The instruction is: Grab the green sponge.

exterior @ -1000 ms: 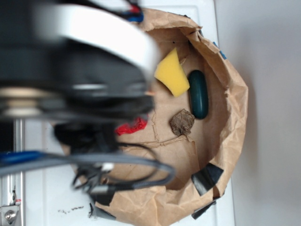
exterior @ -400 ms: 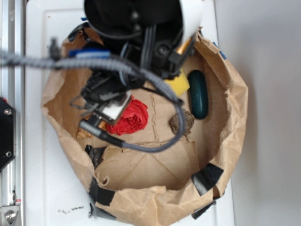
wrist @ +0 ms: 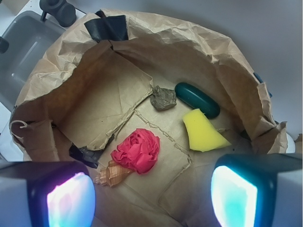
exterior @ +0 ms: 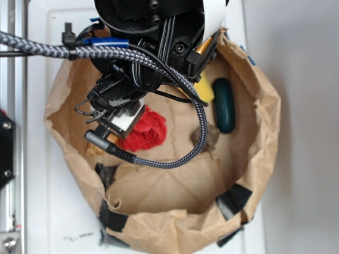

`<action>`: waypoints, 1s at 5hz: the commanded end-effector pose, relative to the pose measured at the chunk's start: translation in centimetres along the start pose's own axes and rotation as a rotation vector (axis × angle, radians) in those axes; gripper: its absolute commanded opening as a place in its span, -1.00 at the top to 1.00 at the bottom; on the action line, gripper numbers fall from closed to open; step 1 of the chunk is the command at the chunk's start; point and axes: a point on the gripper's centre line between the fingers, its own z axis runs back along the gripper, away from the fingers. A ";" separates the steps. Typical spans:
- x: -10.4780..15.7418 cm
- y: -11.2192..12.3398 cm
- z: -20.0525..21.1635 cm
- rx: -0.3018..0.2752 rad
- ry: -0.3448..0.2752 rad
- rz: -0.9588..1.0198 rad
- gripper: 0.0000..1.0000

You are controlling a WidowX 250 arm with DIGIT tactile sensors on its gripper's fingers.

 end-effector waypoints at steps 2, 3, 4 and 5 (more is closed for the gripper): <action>-1.2 2.0 -7.4 0.180 0.030 -0.077 -1.00; 0.2 3.2 -9.2 0.170 0.061 -0.116 -1.00; 1.4 2.7 -9.6 0.148 0.067 -0.136 -1.00; 2.3 2.0 -8.8 0.135 0.049 -0.155 -1.00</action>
